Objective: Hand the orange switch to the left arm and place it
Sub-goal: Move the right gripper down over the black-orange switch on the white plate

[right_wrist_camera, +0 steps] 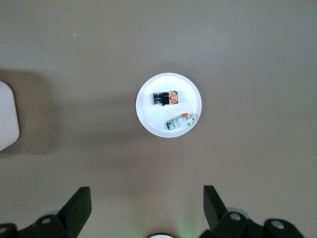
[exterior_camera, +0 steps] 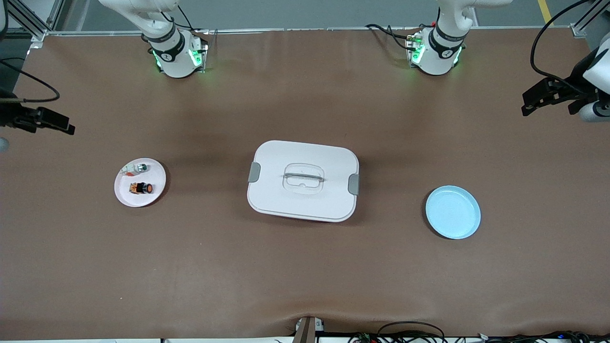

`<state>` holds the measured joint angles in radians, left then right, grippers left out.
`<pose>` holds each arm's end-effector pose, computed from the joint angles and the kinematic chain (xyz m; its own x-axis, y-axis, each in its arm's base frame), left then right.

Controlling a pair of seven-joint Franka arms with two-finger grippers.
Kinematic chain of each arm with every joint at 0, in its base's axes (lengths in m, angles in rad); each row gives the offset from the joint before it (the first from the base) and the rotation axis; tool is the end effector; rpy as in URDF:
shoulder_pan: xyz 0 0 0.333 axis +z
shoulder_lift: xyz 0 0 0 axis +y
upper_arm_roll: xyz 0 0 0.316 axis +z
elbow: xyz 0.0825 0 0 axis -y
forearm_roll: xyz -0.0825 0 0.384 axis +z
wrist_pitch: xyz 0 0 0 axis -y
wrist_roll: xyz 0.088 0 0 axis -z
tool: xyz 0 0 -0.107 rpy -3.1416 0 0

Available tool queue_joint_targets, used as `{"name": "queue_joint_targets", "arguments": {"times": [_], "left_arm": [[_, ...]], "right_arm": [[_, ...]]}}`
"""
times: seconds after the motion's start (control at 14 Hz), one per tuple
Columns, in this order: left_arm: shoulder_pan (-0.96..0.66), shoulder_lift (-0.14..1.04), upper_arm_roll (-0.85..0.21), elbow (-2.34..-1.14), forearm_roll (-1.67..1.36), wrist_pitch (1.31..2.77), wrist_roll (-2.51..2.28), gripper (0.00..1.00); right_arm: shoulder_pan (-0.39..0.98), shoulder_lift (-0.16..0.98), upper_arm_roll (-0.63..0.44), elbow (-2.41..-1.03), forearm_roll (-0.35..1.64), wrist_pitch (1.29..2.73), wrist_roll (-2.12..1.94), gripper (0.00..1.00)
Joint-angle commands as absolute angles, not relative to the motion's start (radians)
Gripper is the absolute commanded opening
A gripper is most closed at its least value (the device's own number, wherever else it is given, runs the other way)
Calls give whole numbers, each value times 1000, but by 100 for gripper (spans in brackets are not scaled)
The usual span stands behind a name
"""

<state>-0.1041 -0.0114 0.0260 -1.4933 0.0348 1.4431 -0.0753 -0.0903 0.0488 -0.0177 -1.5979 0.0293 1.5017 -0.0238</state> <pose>0.5365 -0.0378 0.6559 0.9993 0.0016 -0.0360 0.0003 -0.9993 -0.0372 0.5557 -0.0567 0.5792 0.9863 -0.0811 -0.1437 -0.0865 -0.9957 -0.0318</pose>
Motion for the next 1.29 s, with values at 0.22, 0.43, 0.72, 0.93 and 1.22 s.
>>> {"name": "queue_joint_targets", "arguments": {"times": [0.22,0.43,0.72,0.93,1.22], "left_arm": [[-98,-11,26,-1486,23,1437,-58,100],[-98,-11,26,-1489,23,1436,-58,100],[-100,-8,28,-1489,23,1433,-58,100],[-100,-8,26,-1489,23,1433,-58,100],[-104,-6,28,-1488,23,1433,-58,100]], "right_arm": [[-109,138,-12,-1543,23,1479,-20,100],[-100,146,-11,-1589,37,1508,-20,100],[-123,144,-11,-1722,130,1652,-46,100],[-143,147,-11,-1813,144,1761,-103,100],[-144,192,-11,-1914,163,1923,-161,100]]}}
